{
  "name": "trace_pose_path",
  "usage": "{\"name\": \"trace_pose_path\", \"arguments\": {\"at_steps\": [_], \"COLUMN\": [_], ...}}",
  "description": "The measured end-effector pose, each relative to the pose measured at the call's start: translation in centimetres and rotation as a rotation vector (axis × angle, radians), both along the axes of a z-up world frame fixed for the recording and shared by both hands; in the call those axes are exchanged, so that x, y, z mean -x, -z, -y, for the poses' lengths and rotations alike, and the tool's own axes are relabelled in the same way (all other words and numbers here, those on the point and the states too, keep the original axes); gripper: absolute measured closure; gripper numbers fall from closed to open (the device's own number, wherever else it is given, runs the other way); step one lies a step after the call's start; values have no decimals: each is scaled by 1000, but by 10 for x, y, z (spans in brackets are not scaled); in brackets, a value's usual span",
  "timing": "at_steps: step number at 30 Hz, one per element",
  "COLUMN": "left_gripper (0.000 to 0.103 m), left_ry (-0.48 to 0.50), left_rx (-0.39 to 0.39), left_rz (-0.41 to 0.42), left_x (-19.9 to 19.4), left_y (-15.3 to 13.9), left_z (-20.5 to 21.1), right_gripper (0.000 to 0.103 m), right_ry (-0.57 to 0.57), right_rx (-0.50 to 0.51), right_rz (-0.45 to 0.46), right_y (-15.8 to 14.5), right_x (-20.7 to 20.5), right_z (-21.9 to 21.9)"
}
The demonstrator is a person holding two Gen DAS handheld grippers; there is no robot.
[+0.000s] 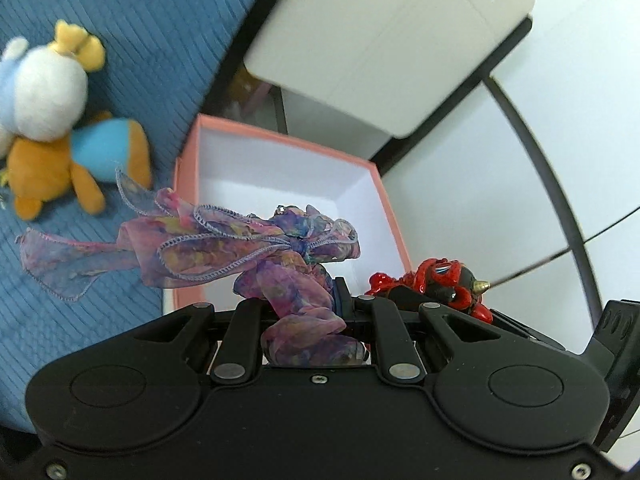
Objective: Organize objects
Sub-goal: 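Carry the lion and purple tulle together over the pink box with both grippers, then open both grippers to drop the lion and tulle into the box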
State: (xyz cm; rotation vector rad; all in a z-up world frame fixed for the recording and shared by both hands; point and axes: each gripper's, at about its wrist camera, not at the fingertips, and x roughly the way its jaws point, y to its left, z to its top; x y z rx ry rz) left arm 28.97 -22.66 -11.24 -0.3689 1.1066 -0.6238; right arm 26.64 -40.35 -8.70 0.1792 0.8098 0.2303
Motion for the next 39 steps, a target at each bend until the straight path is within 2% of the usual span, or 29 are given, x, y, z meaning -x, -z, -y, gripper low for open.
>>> {"name": "trace_pose_path", "arguments": {"at_steps": [6, 12, 24, 27, 30, 31, 32, 34, 39], "left_gripper": [89, 89, 88, 86, 82, 78, 67, 58, 53], "left_ry": [34, 65, 89, 85, 76, 73, 74, 75, 84], "left_rx": [-18, -70, -141, -147, -144, -147, -153, -160, -157], "left_rz": [-26, -47, -95, -71, -69, -67, -62, -46, 13], "left_x": [5, 10, 13, 15, 17, 17, 18, 19, 27], "left_y": [25, 49, 85, 83, 80, 79, 77, 71, 50], "left_z": [31, 58, 89, 90, 88, 87, 86, 84, 77], "right_gripper": [42, 42, 42, 42, 41, 39, 37, 34, 34], "right_ry": [38, 65, 94, 81, 69, 68, 69, 72, 70], "right_rx": [-3, 6, -7, -1, -38, -41, -40, -34, -24], "right_rz": [-40, -85, -166, -153, -162, -163, -158, -142, -78], "right_y": [32, 65, 114, 114, 113, 112, 109, 103, 77], "right_x": [3, 5, 7, 8, 7, 7, 7, 8, 12], "right_z": [25, 43, 68, 69, 72, 72, 71, 69, 63]}}
